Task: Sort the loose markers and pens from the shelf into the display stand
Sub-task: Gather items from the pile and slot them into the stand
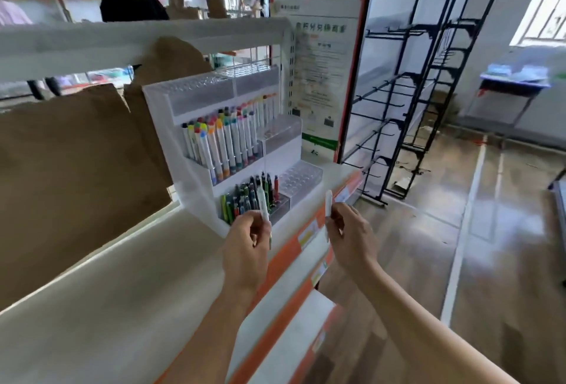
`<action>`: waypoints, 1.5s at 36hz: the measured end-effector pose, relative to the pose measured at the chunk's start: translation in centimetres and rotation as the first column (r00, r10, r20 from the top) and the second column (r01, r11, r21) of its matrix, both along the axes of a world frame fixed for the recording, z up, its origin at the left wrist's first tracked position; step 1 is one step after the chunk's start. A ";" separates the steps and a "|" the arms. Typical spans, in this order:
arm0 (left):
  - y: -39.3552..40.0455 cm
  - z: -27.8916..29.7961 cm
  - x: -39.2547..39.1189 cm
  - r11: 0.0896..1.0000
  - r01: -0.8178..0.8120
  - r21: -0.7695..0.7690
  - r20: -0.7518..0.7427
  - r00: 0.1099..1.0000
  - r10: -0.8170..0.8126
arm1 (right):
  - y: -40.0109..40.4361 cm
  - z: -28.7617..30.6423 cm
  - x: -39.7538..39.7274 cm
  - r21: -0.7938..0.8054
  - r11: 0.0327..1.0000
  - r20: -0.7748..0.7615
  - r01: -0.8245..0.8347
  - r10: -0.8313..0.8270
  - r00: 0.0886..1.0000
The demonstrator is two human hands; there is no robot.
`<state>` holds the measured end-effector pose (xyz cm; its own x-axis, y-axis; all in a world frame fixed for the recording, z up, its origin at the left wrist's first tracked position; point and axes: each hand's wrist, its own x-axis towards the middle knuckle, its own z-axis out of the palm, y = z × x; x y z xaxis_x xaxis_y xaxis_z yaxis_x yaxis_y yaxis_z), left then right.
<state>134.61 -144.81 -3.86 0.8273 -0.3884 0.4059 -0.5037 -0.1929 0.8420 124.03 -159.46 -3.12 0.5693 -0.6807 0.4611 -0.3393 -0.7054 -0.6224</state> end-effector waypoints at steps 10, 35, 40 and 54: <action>-4.5 0.0 2.7 0.997 -0.057 0.048 0.013 0.998 0.057 | -7.2 -0.6 4.5 0.065 0.997 0.000 -0.035 0.035 0.999; -16.4 4.5 4.5 0.879 -0.477 -0.018 0.109 0.873 0.476 | -20.2 6.3 15.6 -0.008 0.859 0.188 -0.512 0.504 0.843; -16.8 5.6 6.7 0.870 -0.492 -0.027 0.165 0.856 0.490 | -19.8 8.8 18.9 -0.016 0.834 0.290 -0.551 0.531 0.796; -17.4 6.3 9.9 0.850 -0.527 -0.020 0.146 0.839 0.524 | -21.2 11.2 26.6 -0.026 0.852 0.196 -0.523 0.517 0.833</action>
<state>144.49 -162.23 2.43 0.8444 0.0791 0.5298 -0.4341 -0.4783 0.7634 150.63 -180.68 8.07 0.7470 -0.3227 0.5813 0.1986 -0.7261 -0.6583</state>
